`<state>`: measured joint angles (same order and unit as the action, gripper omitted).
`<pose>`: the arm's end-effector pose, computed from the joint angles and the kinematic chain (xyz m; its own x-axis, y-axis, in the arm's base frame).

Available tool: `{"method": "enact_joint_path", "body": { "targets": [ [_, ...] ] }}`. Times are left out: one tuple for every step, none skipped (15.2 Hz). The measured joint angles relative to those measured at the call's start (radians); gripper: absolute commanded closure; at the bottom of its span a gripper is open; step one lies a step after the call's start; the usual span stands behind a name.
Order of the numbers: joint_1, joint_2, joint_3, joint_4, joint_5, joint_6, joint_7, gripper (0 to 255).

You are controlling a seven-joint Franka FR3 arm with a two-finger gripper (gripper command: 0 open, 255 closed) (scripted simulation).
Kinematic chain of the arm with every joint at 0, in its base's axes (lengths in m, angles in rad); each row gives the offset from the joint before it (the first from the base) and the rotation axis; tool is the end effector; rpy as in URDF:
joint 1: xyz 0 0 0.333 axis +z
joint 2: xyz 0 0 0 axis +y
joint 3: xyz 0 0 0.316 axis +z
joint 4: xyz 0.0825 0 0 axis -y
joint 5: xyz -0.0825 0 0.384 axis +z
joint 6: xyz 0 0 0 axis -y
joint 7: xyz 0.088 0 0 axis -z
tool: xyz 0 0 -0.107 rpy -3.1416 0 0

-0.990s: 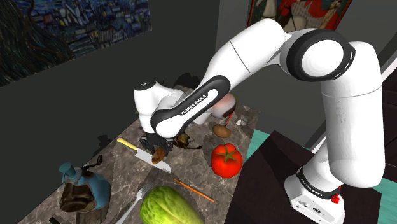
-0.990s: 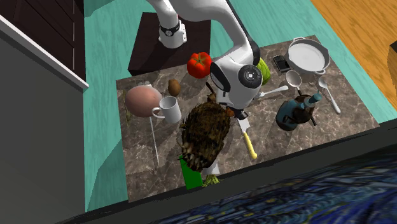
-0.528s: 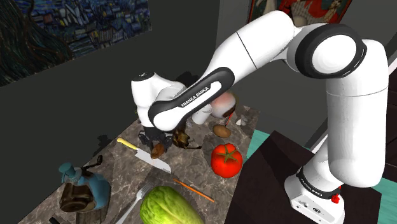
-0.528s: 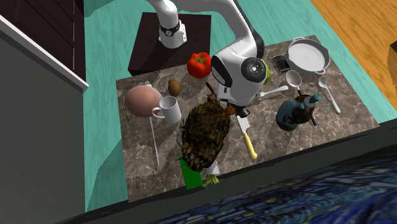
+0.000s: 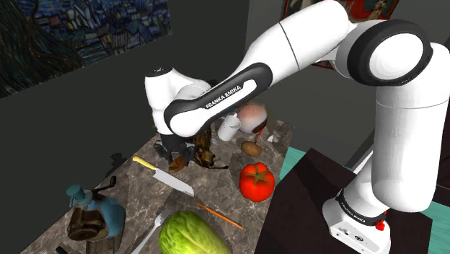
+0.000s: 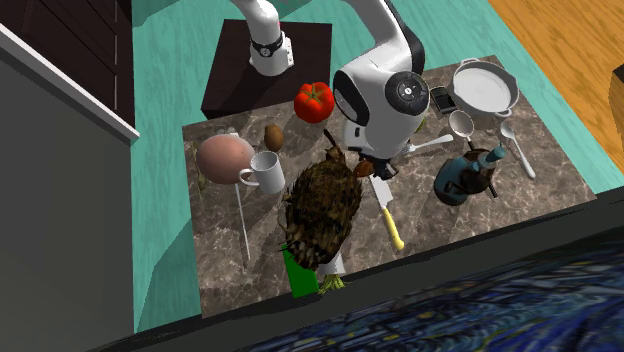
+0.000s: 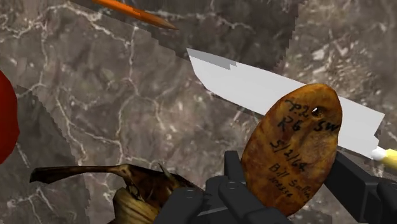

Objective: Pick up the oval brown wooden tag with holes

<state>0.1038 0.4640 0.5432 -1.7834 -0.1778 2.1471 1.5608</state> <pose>0.5359 0.3590 0.3245 0.6507 -0.7542 -0.0876 -0.7556 -0.6546 0.0236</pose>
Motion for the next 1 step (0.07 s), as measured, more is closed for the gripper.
{"method": "enact_joint_path", "body": {
  "targets": [
    [0.0, -0.002, 0.001, 0.007, 0.002, -0.009, -0.001, 255]
  ]
}}
